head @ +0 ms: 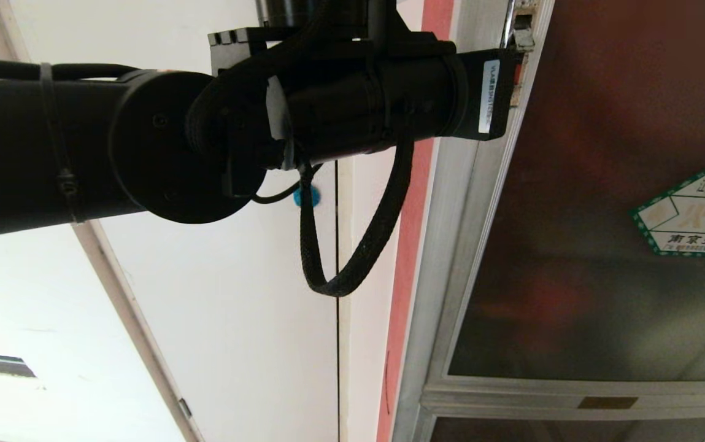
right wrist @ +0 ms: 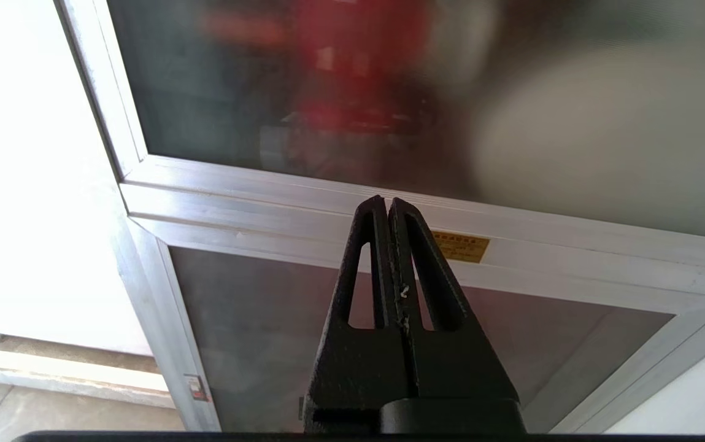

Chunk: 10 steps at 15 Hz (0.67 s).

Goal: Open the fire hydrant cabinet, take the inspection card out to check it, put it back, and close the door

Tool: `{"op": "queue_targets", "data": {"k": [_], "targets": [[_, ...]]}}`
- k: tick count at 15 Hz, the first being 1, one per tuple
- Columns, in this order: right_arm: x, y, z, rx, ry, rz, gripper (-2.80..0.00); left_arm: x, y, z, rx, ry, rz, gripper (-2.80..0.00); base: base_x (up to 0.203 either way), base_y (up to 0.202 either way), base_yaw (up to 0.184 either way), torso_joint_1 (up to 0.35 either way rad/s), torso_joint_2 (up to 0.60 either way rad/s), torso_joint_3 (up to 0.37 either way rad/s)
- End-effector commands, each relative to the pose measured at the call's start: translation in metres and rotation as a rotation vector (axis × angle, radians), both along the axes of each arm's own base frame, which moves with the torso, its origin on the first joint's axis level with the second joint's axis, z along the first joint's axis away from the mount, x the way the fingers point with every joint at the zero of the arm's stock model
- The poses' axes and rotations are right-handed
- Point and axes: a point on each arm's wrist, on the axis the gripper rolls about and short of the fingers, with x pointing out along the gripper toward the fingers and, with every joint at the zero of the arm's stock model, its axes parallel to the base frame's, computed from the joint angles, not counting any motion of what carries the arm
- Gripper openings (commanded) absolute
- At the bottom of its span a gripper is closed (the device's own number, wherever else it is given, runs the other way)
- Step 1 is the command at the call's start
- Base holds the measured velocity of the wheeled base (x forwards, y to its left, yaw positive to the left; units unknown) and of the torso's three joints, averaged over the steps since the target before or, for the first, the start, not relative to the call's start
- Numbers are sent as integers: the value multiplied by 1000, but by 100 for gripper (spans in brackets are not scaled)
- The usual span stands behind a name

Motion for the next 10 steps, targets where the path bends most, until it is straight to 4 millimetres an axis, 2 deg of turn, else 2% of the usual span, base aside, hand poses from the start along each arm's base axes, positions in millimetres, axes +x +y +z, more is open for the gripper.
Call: {"op": "queue_targets", "data": {"k": [1,5,10], "targets": [[0,0,0,-1,-1,0,-280,3,-3,2,-13,-8,2,-280,0,0,0,0,0,0],[0,0,0,-1,-1,0,-280,3,-8,8,-40,-25,13,-280,0,0,0,0,0,0],[0,0,0,-1,0,2,-280,-1,-4,21,-117,-81,36,-280,0,0,0,0,0,0]]}}
